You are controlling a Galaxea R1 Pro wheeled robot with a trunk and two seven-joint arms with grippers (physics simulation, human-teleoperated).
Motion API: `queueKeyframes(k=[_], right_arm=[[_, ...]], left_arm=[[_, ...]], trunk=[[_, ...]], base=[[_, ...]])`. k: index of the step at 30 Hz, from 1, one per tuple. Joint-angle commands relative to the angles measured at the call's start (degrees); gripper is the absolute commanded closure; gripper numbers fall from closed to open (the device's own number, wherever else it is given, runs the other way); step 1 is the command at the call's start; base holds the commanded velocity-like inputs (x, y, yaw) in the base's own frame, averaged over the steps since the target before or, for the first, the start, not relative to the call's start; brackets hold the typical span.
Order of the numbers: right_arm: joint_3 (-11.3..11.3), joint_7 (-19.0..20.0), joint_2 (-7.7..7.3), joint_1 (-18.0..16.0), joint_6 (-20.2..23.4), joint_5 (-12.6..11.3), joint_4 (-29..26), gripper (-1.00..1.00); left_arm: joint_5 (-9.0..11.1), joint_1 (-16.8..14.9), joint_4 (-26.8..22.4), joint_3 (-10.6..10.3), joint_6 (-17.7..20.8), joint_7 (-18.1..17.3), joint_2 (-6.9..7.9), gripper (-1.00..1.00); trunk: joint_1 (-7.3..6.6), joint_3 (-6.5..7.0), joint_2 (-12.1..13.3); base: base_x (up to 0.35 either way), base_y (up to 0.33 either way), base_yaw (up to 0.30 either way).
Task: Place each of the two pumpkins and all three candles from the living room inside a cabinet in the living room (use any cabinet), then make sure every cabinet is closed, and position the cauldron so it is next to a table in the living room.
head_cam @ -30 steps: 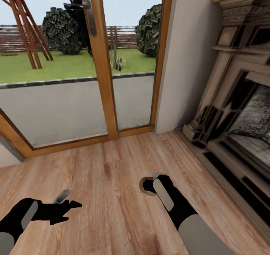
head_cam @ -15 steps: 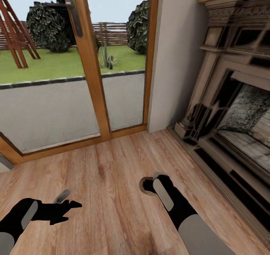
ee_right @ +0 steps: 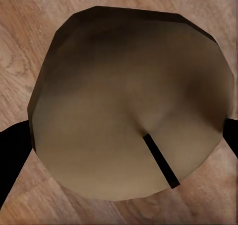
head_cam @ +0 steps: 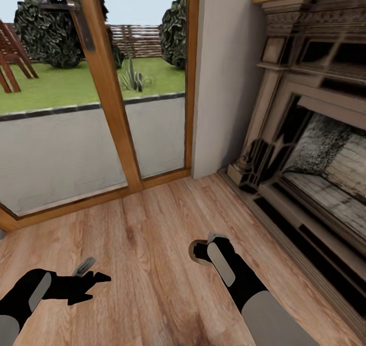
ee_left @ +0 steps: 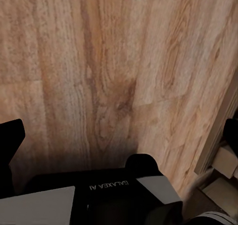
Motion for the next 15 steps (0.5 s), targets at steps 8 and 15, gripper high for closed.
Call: queueKeyframes(k=[8,15], right_arm=[[0.14,0.00,-0.34,0.00,-2.23,-0.09,-0.03,1.00],[0.30,0.00,-0.32,0.00,-2.38,0.43,0.05,1.00]], left_arm=[[-0.03,0.00,0.00,0.00,0.00,0.08,0.00,-1.00],[-0.04,0.00,0.00,0.00,-0.06,0.09,0.00,-1.00]], trunk=[[-1.76,1.35,3.22],[-3.30,2.61,6.03]], base=[[0.000,0.000,-0.011],[0.000,0.000,0.000]])
